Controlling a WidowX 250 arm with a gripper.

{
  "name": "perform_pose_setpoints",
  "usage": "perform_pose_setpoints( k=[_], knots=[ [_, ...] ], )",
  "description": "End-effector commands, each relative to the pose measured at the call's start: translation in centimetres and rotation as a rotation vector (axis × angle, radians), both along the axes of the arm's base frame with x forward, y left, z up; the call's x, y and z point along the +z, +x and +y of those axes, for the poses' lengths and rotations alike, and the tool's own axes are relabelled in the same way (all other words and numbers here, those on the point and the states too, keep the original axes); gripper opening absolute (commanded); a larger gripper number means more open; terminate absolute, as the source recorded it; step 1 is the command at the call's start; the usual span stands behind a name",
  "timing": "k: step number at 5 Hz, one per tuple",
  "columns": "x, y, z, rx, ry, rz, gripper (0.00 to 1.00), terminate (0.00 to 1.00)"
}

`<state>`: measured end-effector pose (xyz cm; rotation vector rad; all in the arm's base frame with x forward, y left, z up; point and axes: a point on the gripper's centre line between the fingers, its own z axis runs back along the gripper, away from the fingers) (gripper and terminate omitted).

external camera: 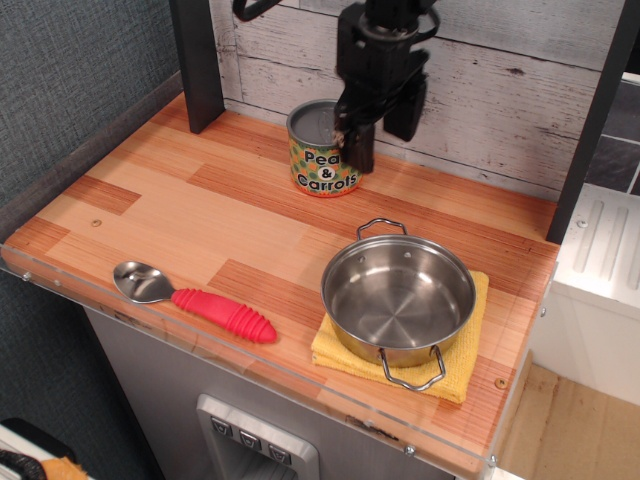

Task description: Move the can to the back left of the table.

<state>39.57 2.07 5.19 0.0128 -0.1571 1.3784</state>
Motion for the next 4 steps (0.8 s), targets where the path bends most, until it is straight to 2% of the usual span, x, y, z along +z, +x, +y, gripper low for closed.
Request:
perform_pose_setpoints(
  k=[1,3,4],
  knots=[
    [1.5,0.2,2.8,0.119,-0.022,-0.045,1.0,0.0],
    [1.8,-2.1,3.9,0.366,0.027,-0.015,1.0,0.0],
    [1.5,-3.1,5.0,0.367,0.034,-0.02,1.0,0.0]
  ],
)
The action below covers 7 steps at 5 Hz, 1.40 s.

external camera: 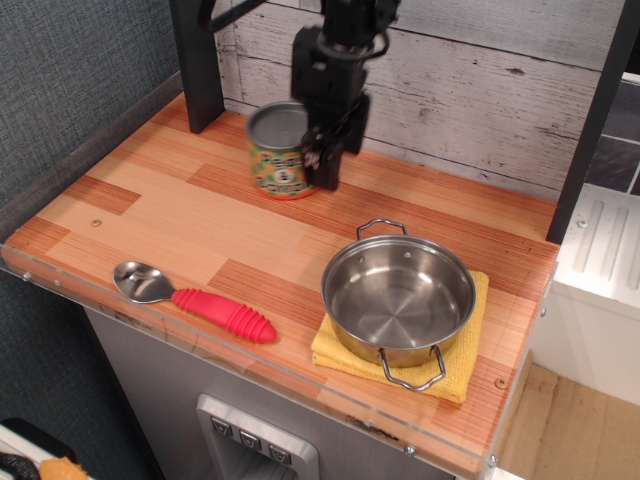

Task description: Move the can to the back left of the table.

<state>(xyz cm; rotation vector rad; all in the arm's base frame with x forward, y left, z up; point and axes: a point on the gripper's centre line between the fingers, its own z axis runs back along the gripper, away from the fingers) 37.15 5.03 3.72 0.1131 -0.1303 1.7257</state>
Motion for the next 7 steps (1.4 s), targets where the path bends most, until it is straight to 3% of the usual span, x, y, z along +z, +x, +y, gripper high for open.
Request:
perform_pose_setpoints(
  k=[1,3,5,7],
  knots=[
    [3.5,-1.4,3.2,0.019,0.047,-0.066,1.0,0.0],
    [4.0,-1.8,5.2,0.016,0.048,-0.076,1.0,0.0],
    [4.2,-4.2,6.8,0.1,0.089,-0.056,1.0,0.0],
    [4.0,-6.8,8.6,0.182,0.084,-0.063,1.0,0.0]
  ],
)
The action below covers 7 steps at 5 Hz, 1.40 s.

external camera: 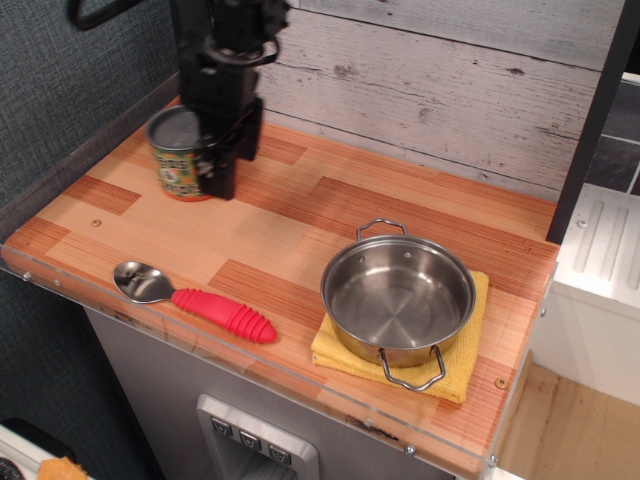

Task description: Move the can to the back left of the table.

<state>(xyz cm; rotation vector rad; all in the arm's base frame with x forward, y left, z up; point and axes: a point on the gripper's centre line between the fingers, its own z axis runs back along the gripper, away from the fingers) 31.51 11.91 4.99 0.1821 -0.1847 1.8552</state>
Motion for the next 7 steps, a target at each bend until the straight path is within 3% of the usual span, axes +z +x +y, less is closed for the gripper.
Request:
perform_pose_setpoints(
  k=[1,3,4,5,6,7],
  knots=[
    [2.6,-1.7,2.6,0.069,0.016,-0.065,1.0,0.0],
    [3.1,-1.8,2.8,0.057,0.031,-0.063,1.0,0.0],
    [4.4,-1.2,1.6,-0.015,0.024,-0.043,1.0,0.0],
    [5.7,-0.6,0.3,-0.133,-0.01,0.015,1.0,0.0],
    [7.6,-0.3,-1.6,-0.337,-0.004,0.087,1.0,0.0],
    [9.0,-0.5,-3.2,-0.587,0.016,0.096,1.0,0.0]
  ],
)
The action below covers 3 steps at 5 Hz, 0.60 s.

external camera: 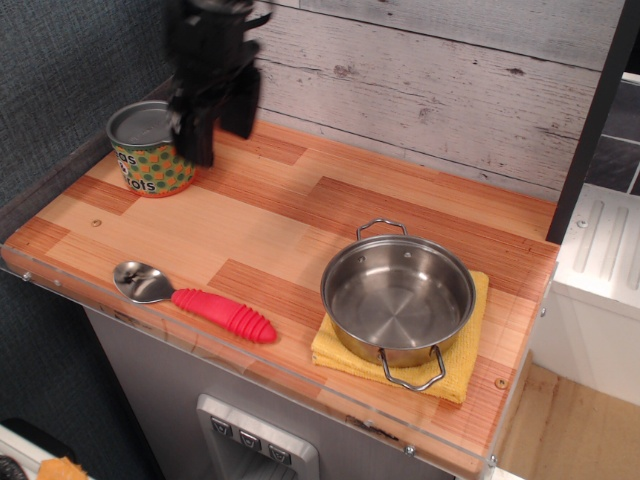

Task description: Move the can to the back left of the table.

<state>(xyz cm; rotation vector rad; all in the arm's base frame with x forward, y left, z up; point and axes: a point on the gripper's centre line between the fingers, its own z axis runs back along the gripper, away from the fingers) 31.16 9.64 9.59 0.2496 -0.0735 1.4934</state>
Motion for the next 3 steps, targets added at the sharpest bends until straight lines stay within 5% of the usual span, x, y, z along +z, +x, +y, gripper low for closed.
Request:
perform_pose_setpoints(
  k=[1,3],
  knots=[
    [5.8,0.2,-1.9,-0.493,0.009,-0.006,1.0,0.0],
    [7.8,0.9,-5.6,-0.975,-0.067,-0.002,1.0,0.0]
  ],
)
